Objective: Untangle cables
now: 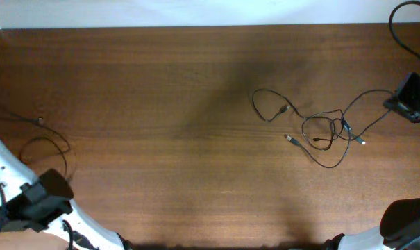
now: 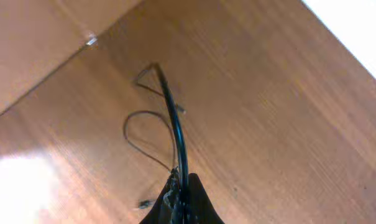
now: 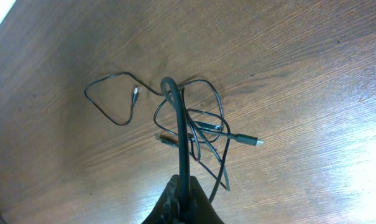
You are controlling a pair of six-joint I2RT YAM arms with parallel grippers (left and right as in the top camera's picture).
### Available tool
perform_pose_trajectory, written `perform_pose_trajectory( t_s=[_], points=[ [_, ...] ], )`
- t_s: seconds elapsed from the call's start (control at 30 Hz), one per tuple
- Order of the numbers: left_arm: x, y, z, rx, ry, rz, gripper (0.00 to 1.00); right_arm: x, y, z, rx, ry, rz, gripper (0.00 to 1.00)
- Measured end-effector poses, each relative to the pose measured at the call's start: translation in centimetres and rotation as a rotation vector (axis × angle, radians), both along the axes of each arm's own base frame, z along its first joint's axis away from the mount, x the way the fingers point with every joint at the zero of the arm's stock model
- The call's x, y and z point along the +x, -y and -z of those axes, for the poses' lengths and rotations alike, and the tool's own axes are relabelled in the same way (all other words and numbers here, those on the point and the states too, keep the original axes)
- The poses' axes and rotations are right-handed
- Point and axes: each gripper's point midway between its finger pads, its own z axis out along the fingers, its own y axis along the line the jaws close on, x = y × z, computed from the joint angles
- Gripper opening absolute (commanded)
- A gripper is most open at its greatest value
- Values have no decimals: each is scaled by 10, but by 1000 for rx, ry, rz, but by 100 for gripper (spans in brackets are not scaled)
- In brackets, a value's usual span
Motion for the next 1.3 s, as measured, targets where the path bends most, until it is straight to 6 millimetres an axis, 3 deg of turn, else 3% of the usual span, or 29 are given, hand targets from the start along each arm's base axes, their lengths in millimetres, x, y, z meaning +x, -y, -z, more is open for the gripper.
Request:
perform_pose_trajectory(
  t_s=[0.07, 0.13, 0.17, 0.2, 0.23, 0.27, 0.3, 0.43, 0.47, 0.53, 0.57, 0.63, 0.7, 0.77, 0.8, 0.87, 0.93, 1.03, 1.1, 1.3],
  points=[
    [9, 9, 23, -34, -55, 25, 0, 0, 0, 0, -1, 1, -4, 4],
    [4, 9, 51, -70, -137, 17, 0, 0, 0, 0, -3, 1, -7, 4],
    [-2, 7, 77, -93, -214, 5, 0, 0, 0, 0, -3, 1, -10, 4],
    [-2, 1, 92, -84, -248, -8, 20, 0, 0, 0, -3, 1, -10, 4],
    [-2, -5, 103, -70, -265, -20, 99, 0, 0, 0, -3, 0, -10, 5],
    [-8, -7, 119, -75, -312, -32, 99, -1, 0, 0, -2, -1, -10, 11],
    [-9, -11, 119, -57, -321, -43, 99, -1, 0, 0, -2, -2, -10, 17],
    [-11, -15, 114, -41, -313, -61, 99, -3, -1, 1, -5, -9, -17, 20],
    [-7, -15, 101, -29, -272, -64, 99, -3, -1, 1, -5, -9, -18, 20],
    [-9, -5, 57, 7, -145, -53, 99, -3, -1, 1, -3, -11, -19, 19],
    [-8, 5, 24, 39, -42, -14, 99, -3, -2, 1, -6, -9, -29, 19],
    [-1, 60, -51, 91, 199, 192, 99, 1, -13, 0, -8, 9, -98, 19],
    [15, 133, -80, 76, 300, 431, 99, 6, -35, -1, -6, 22, -186, 19],
    [39, 210, -76, 47, 303, 681, 99, 7, -46, 0, -11, 16, -221, 22],
    [44, 237, -75, 41, 305, 761, 100, 5, -38, 4, -54, -30, -161, 32],
    [47, 273, -74, 31, 305, 861, 99, -1, -20, 12, -132, -95, -60, 54],
    [53, 315, -62, 2, 280, 970, 99, -7, -15, 30, -150, -148, -36, 70],
    [72, 349, -35, -30, 228, 1047, 99, -19, -17, 64, -135, -231, -40, 99],
    [78, 359, -25, -41, 208, 1068, 99, -22, -17, 67, -136, -244, -45, 99],
    [81, 360, -27, -35, 222, 1068, 99, -22, -17, 68, -134, -248, -46, 99]
  ],
)
